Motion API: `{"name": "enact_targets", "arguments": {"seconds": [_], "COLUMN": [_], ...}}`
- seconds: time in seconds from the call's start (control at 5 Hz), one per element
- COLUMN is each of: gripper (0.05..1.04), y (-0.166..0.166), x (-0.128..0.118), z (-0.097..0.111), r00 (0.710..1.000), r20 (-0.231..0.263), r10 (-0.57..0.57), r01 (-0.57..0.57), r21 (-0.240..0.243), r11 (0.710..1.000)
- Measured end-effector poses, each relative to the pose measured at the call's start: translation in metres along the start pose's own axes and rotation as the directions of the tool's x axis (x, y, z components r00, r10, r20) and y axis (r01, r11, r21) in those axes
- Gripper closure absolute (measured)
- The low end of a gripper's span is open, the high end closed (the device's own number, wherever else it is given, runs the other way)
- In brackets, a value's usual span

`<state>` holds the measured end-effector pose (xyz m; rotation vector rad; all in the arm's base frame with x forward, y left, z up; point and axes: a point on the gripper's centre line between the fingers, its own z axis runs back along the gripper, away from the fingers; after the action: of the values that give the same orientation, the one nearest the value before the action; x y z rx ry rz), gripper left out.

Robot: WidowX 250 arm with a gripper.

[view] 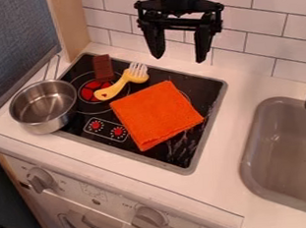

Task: Move the orange cloth to the upper right of the right burner

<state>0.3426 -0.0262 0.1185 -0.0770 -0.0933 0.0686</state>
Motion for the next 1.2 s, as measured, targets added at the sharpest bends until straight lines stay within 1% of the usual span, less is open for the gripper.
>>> {"name": "enact_targets", "arguments": {"seconds": [0.2, 0.4, 0.6, 0.8, 1.0, 1.2], "gripper": [0.083, 0.083, 0.083, 0.083, 0.083, 0.083], "y": [0.000, 0.021, 0.034, 0.051, 0.062, 0.062], "x": [-0.003, -0.013, -0.018, -0.019, -0.020, -0.021], "z": [-0.011, -0.032, -0.047, -0.057, -0.084, -0.098], "r00": [1.000, 1.000, 1.000, 1.000, 1.000, 0.999], "r20": [-0.031, -0.030, 0.002, 0.028, -0.011, -0.033], "r10": [0.002, 0.009, -0.019, -0.015, 0.015, -0.004], "r01": [-0.002, -0.009, 0.019, 0.015, -0.015, 0.007], "r21": [-0.002, -0.021, -0.018, 0.004, 0.047, 0.093], "r11": [1.000, 1.000, 1.000, 1.000, 0.999, 0.996]}}
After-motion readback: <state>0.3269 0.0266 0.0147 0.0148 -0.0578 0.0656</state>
